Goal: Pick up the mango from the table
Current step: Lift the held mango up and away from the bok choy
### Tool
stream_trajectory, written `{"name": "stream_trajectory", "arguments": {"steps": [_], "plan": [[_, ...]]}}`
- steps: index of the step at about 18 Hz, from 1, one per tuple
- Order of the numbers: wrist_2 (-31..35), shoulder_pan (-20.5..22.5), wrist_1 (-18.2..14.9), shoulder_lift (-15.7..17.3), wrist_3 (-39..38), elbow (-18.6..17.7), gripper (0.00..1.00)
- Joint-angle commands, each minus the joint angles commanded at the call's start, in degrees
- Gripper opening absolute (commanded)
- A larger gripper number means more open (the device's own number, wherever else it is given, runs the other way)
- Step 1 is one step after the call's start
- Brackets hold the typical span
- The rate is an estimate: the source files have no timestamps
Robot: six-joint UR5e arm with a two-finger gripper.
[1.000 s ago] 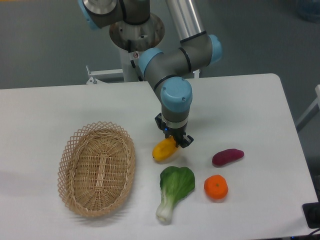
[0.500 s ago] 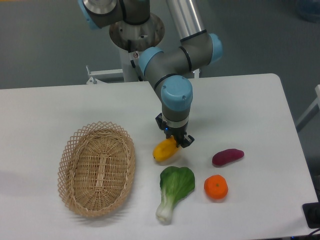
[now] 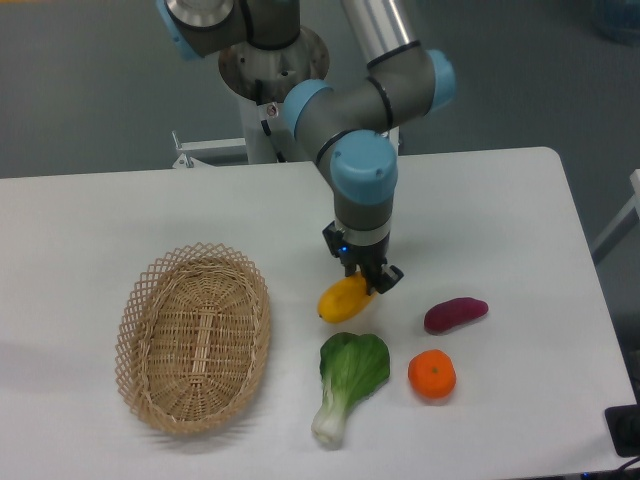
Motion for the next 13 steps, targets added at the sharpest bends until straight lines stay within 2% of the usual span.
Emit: {"name": "stream_trajectory", "arguments": {"steps": [3,8,13], "plan": [[-1.7,2.9,-2.3,0.2,3.6,3.0,0.4],[-4.6,6.6,-10.0,1.9,9.0,7.9,0.4],[-4.6,9.9,-15.6,4.0,13.8,10.3,0.4]]}}
